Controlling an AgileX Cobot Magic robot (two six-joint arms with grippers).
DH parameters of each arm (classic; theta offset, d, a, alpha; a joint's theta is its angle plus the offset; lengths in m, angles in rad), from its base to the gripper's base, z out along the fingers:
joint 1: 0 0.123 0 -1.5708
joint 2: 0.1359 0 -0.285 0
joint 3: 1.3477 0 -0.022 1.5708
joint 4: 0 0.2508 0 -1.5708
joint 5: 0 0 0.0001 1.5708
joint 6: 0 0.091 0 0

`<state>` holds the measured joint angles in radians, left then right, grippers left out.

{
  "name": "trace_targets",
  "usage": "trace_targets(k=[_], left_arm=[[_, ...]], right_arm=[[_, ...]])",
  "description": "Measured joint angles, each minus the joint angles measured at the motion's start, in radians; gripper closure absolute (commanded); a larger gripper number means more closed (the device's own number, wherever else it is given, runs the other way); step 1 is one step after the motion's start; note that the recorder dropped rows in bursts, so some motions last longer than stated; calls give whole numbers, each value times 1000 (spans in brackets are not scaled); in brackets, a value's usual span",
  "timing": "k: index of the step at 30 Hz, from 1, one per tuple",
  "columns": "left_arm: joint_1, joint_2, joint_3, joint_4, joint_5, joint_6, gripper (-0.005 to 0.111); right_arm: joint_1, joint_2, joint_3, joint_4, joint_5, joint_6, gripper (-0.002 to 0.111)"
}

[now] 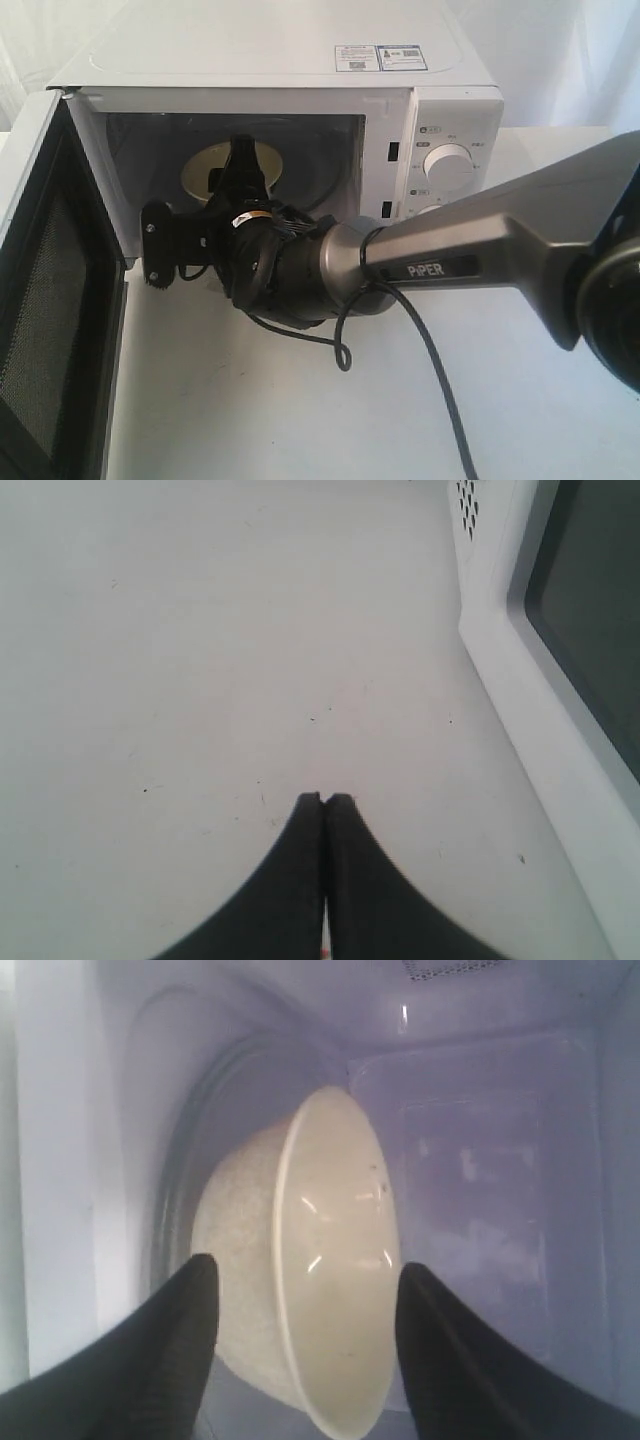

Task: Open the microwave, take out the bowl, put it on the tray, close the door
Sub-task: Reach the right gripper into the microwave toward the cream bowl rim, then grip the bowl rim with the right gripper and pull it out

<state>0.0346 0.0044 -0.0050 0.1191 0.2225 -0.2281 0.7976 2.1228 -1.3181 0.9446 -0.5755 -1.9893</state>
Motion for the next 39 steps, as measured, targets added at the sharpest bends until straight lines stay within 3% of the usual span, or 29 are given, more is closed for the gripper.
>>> trace_targets(k=[31, 36, 39], left_arm=[[0, 0, 0, 0, 0, 0, 107], [0, 0, 0, 0, 0, 0, 107], [0, 0, 0, 0, 0, 0, 107]], right_arm=[[-60, 72, -75, -56, 59, 52, 57], [-60, 72, -75, -58, 84, 54, 64], [-60, 72, -75, -59, 90, 54, 75]])
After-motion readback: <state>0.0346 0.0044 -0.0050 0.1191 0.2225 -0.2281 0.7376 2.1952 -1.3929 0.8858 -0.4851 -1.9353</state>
